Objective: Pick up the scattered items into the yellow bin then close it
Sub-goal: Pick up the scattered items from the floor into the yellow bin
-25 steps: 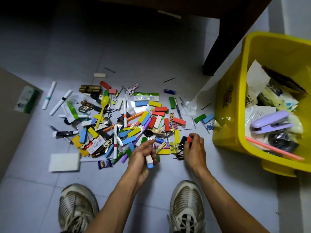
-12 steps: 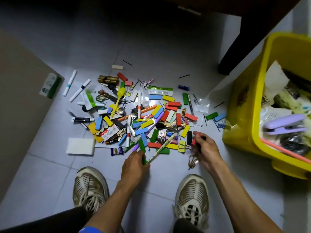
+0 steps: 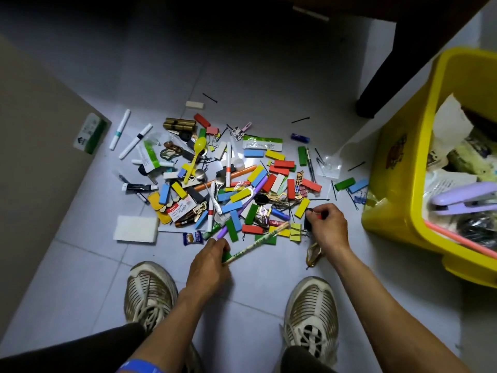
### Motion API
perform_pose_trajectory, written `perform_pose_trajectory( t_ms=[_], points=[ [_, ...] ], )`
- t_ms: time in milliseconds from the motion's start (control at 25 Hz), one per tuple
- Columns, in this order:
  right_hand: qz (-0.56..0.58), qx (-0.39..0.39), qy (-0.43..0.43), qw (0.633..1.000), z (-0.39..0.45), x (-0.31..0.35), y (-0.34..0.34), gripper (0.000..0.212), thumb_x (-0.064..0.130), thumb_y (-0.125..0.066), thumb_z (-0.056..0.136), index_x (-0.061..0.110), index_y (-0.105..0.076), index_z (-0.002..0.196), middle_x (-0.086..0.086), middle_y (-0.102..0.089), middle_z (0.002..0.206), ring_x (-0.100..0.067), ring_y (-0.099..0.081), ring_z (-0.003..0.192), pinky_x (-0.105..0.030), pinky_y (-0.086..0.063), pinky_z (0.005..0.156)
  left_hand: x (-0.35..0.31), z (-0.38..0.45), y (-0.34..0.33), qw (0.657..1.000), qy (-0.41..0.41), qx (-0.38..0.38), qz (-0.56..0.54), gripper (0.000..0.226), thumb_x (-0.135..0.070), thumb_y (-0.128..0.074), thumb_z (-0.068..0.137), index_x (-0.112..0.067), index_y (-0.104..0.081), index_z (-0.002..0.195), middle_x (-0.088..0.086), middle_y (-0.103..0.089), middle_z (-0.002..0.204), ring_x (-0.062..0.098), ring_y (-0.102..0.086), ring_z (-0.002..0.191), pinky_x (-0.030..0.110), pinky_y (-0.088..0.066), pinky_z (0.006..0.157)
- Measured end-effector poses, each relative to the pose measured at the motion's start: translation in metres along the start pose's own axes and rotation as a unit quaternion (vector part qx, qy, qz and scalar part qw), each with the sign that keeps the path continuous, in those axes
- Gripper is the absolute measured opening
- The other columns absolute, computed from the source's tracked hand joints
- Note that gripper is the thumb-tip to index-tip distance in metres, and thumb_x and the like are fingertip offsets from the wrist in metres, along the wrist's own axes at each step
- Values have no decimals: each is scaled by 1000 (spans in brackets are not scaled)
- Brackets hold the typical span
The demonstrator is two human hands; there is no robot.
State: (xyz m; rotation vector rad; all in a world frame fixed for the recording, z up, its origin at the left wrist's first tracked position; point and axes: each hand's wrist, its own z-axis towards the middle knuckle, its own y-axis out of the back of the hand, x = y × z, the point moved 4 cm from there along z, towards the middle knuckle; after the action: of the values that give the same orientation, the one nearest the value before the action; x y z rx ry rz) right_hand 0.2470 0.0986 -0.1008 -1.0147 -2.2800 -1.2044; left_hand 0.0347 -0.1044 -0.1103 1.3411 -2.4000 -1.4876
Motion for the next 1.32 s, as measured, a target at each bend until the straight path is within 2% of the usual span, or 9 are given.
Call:
perform_pose_trajectory(
  t_ms=[280, 480, 600, 720, 840, 920, 1000, 1120, 1320],
  points=[
    [-223, -12, 129, 966, 4, 4, -17, 20, 29, -62, 91, 11, -57, 99, -9, -58, 101, -23, -50, 81, -31, -38, 70, 9, 4, 10, 981, 130, -33, -141, 22, -29, -81, 76, -20, -61, 73, -4, -63, 73, 11, -59, 68, 27, -43, 54],
    [-272, 19, 136, 952, -1, 11, -16, 18, 27, -66, 82, 14, -54, 88, -2, -55, 80, -25, -53, 73, -31, -40, 62, 1, 4, 26, 903, 207, -98, -364, 8, -23, -73, 84, -20, -71, 77, -9, -67, 72, 6, -63, 66, 19, -45, 53],
    [15, 36, 4, 999, -3, 6, -7, 14, 21, -65, 78, 8, -62, 72, -2, -59, 60, -24, -56, 59, -35, -50, 55, -11, 10, 23, 798, 278, -74, -529, 7, -10, -64, 90, -11, -71, 91, -1, -68, 70, 9, -61, 58, 26, -47, 48],
    [423, 191, -149, 873, -22, 3, -12, 7, 11, -58, 77, 7, -63, 77, -8, -57, 62, -27, -62, 59, -33, -53, 50, -22, 22, 21, 701, 281, -52, -654, 16, 0, -55, 95, -6, -69, 101, 10, -68, 80, 17, -64, 59, 27, -52, 48],
    [484, 262, -165, 819, -39, 6, -22, 6, 10, -61, 79, 10, -62, 84, -10, -69, 80, -28, -68, 70, -28, -51, 46, -26, 29, 20, 836, 256, -93, -476, 5, -20, -64, 93, -15, -64, 91, 4, -66, 87, 14, -61, 62, 27, -51, 53],
    [319, 228, -84, 916, -41, 7, -27, 5, 7, -63, 87, 11, -61, 87, -9, -68, 76, -21, -62, 60, -26, -48, 45, -31, 31, 20, 929, 201, -122, -286, 23, -32, -74, 84, -20, -55, 89, -2, -64, 90, 15, -61, 73, 28, -49, 62],
    [24, 150, 92, 984, -41, 12, -30, 5, 11, -64, 90, 15, -63, 94, -4, -67, 88, -20, -62, 72, -31, -51, 62, -38, 31, 21, 951, 169, -144, -216, 35, -32, -79, 80, -20, -52, 100, -5, -59, 95, 16, -60, 82, 30, -49, 67],
    [-341, 113, 279, 890, -52, 12, -50, 22, 20, -53, 97, 17, -55, 118, -5, -53, 117, -31, -61, 87, -39, -48, 71, -42, 35, 22, 960, 136, -158, -187, 31, -15, -76, 82, -18, -54, 103, -2, -56, 95, 19, -60, 87, 32, -51, 71],
    [-477, 82, 309, 819, -58, 11, -69, 30, 9, -38, 101, 10, -40, 131, -14, -34, 136, -30, -59, 78, -39, -38, 55, -35, 32, 25, 963, 116, -133, -202, 23, -17, -71, 88, -17, -62, 109, -2, -62, 93, 17, -63, 81, 21, -47, 65]
  ],
)
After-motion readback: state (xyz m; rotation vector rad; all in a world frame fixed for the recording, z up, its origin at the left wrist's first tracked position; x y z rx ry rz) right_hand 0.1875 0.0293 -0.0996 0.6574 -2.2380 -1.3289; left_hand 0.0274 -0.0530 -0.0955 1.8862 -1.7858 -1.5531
